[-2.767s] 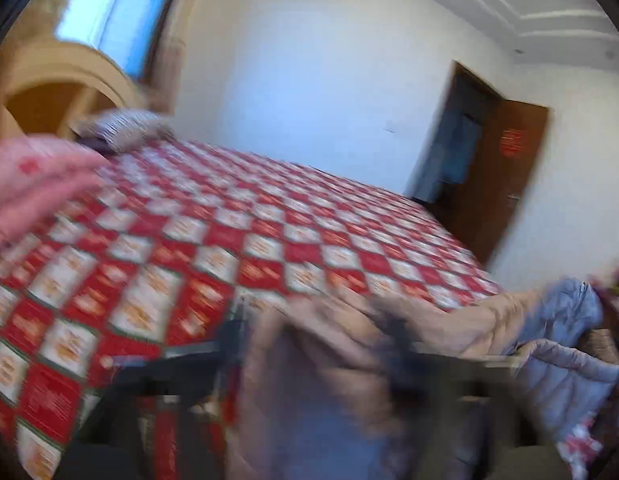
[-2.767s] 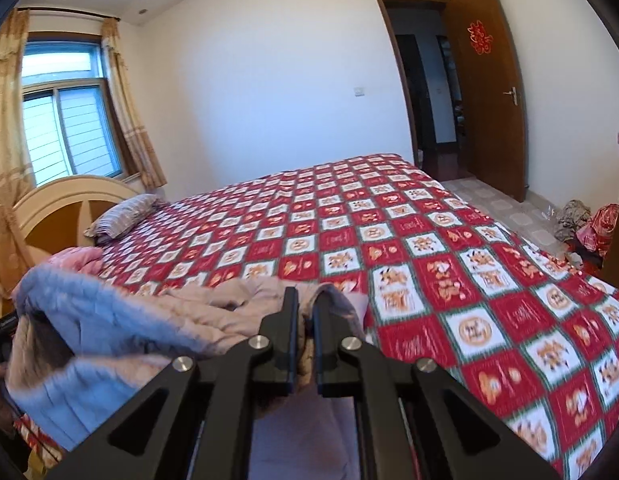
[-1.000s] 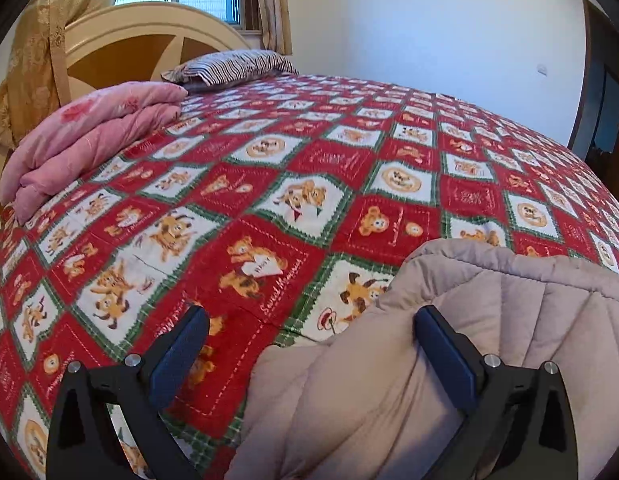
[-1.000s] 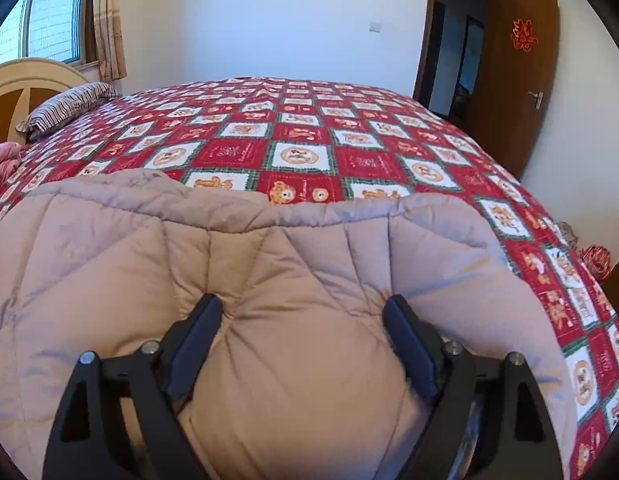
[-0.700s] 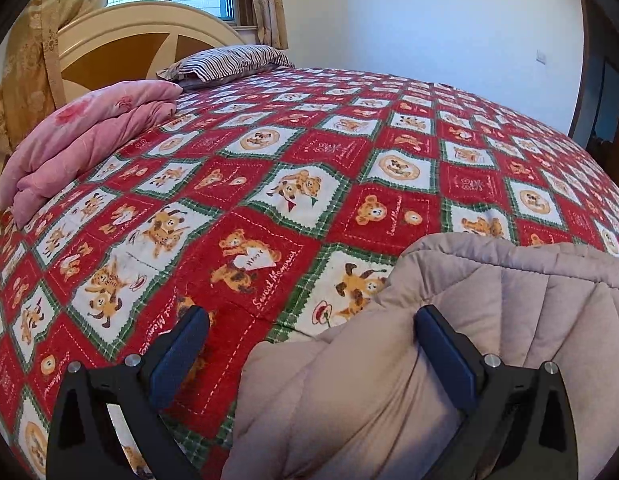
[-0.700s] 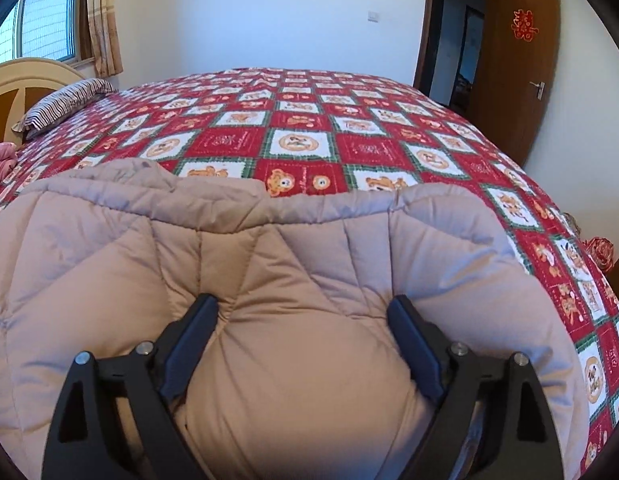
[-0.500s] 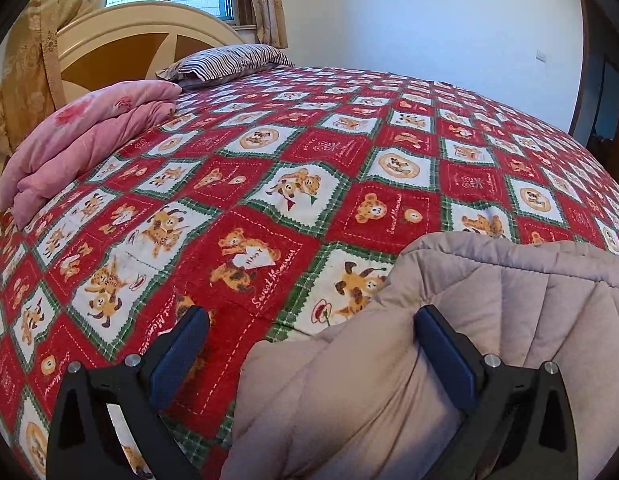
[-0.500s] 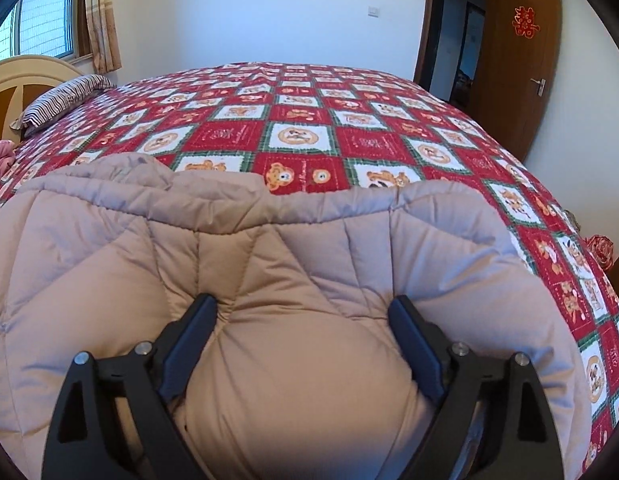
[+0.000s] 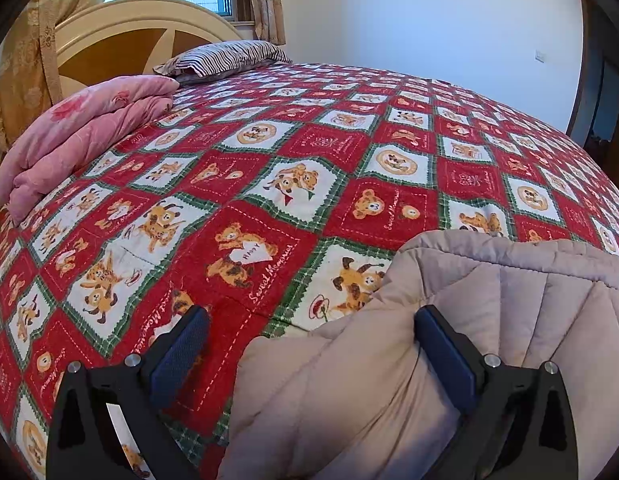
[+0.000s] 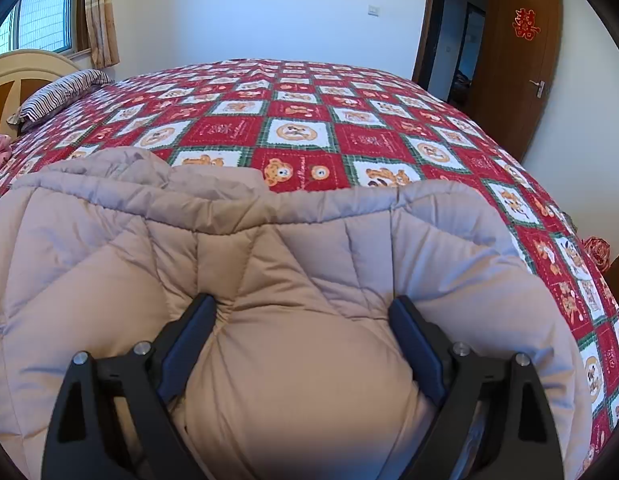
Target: Fold large clothes
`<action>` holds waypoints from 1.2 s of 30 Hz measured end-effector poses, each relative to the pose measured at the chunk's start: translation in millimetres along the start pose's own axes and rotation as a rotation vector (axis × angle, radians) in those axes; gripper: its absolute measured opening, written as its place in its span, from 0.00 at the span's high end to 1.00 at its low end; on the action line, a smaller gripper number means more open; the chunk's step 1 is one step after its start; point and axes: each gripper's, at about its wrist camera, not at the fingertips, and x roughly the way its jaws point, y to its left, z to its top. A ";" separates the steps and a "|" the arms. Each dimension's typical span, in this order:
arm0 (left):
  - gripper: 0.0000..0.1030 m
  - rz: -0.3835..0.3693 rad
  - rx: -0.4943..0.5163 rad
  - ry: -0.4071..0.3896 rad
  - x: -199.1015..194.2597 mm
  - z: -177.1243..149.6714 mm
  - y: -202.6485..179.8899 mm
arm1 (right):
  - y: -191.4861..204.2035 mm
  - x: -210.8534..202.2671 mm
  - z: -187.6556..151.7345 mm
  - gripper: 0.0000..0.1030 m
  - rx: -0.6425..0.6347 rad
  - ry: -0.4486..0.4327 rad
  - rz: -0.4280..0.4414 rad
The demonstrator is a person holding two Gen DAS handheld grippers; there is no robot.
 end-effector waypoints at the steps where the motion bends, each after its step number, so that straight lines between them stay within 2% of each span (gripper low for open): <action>1: 0.01 0.001 0.001 0.002 0.3 0.2 -0.6 | 0.1 0.2 0.0 0.12 0.000 0.000 -0.001; 3: 0.01 0.003 0.006 0.012 0.8 1.1 -1.0 | 0.0 0.2 -0.1 0.12 0.000 0.000 0.000; 6: 0.01 0.033 0.010 0.071 -12.8 10.5 -0.9 | 1.3 0.3 0.9 0.11 -0.010 0.013 -0.007; 9: 0.01 -0.031 -0.013 -0.043 -61.0 20.9 -2.6 | 1.2 -13.2 8.7 0.12 -0.035 0.024 -0.039; 11: 0.01 -0.060 0.027 -0.119 -85.8 24.2 -16.4 | 4.2 -38.1 19.0 0.11 -0.007 -0.048 -0.065; 13: 0.01 -0.062 0.080 -0.130 -93.1 20.5 -36.7 | 15.2 -52.5 30.9 0.11 0.013 -0.073 -0.040; 15: 0.01 -0.067 0.132 -0.118 -88.6 10.1 -55.3 | 33.4 -53.9 39.6 0.10 -0.008 -0.063 -0.002; 19: 0.01 -0.022 0.208 -0.086 -66.7 -11.1 -75.9 | 72.0 -35.3 40.6 0.10 -0.105 -0.044 -0.015; 22: 0.01 -0.054 0.165 -0.072 -51.4 -18.6 -68.6 | 77.3 -9.2 29.3 0.10 -0.105 0.019 -0.004; 25: 0.01 -0.087 0.122 -0.049 -42.4 -21.8 -64.6 | 76.0 -0.3 22.8 0.08 -0.095 0.033 0.008; 30: 0.01 -0.058 0.133 -0.062 -41.8 -26.7 -71.4 | 84.6 7.0 18.9 0.04 -0.120 0.047 -0.002; 36: 0.01 -0.059 0.139 -0.035 -36.3 -26.4 -72.9 | 90.1 12.3 16.4 0.02 -0.142 0.062 -0.014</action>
